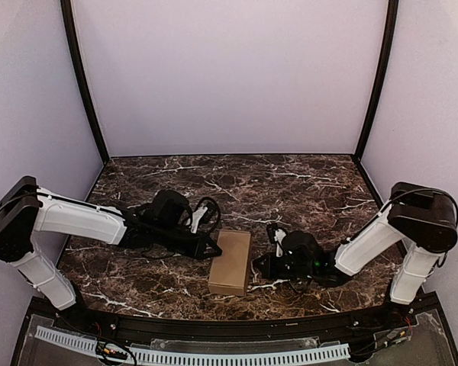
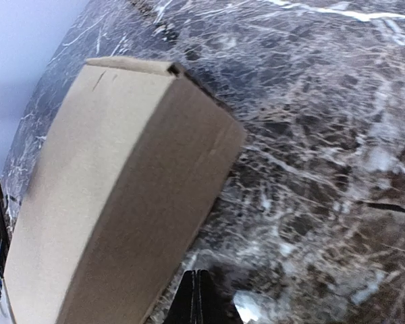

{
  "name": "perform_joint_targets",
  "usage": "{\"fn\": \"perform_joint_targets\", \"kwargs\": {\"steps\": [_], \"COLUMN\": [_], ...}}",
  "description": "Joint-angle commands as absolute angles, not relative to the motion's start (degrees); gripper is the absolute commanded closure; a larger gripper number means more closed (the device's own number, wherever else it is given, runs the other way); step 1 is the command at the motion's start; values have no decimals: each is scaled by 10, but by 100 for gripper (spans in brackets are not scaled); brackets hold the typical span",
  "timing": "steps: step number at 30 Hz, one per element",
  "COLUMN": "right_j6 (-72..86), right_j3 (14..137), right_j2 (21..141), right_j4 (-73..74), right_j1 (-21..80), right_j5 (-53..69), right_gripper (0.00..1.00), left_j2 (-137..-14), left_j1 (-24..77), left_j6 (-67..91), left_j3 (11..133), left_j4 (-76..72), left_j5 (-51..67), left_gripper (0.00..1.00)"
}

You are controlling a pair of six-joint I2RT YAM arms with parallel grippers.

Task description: Fold the paper box

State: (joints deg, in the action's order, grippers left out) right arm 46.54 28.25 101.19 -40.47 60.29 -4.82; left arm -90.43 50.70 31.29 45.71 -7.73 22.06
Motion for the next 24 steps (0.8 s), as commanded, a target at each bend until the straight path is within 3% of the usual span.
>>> {"fn": "perform_joint_targets", "kwargs": {"steps": [1,5,12,24], "right_j6": [429,374,267,155], "right_j3": [266,289,334,456], "right_j2": [949,891,831,857], "right_j4": [-264,-168,-105,-56], "right_j1": [599,599,595,561], "right_j5": [-113,-143,-182,-118], "right_gripper": [100,99,88,94], "left_j2": [-897,-875,-810,-711], "left_j1": [509,509,511,559], "left_j6": [303,289,286,319], "left_j3": [472,469,439,370], "left_j4": [-60,-30,23,72], "left_j5": [207,172,144,120], "left_gripper": [100,100,100,100]}}
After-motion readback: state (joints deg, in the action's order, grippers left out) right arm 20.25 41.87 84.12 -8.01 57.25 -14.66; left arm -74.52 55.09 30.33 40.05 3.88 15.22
